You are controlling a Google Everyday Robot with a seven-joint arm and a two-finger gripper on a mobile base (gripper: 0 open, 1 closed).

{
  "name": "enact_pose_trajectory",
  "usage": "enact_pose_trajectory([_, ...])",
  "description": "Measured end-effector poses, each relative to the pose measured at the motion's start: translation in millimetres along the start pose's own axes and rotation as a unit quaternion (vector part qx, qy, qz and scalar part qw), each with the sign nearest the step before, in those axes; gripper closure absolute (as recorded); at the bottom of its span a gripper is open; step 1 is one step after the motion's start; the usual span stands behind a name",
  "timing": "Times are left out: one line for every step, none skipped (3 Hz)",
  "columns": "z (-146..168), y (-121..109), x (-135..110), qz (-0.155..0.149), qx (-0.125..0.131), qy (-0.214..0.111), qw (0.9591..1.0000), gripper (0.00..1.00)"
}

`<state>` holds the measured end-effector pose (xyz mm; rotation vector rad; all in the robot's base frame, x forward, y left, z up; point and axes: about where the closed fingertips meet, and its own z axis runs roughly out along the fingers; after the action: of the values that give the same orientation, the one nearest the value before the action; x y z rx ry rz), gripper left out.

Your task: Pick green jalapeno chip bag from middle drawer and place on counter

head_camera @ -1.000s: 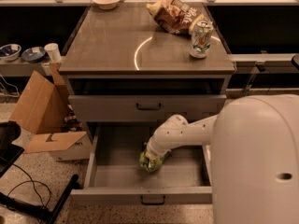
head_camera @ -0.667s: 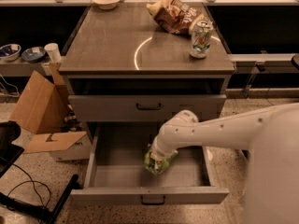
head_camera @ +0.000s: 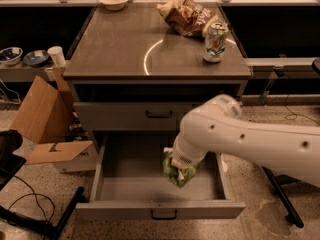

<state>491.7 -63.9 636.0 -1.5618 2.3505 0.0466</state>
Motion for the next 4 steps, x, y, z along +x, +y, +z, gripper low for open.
enact_pose_trajectory([-109,-27,-40,-0.036,0.054,0.000,0.9979,1.00])
enact_pose_trajectory([-190,-52,-87,-0.070,0.093,-0.003,0.9932,1.00])
enact_pose_trajectory([-257,-73,-143,-0.104,0.136,-0.019,0.9850,1.00])
enact_pose_trajectory([-306,-98,-199,-0.138,0.171,-0.066,0.9734,1.00])
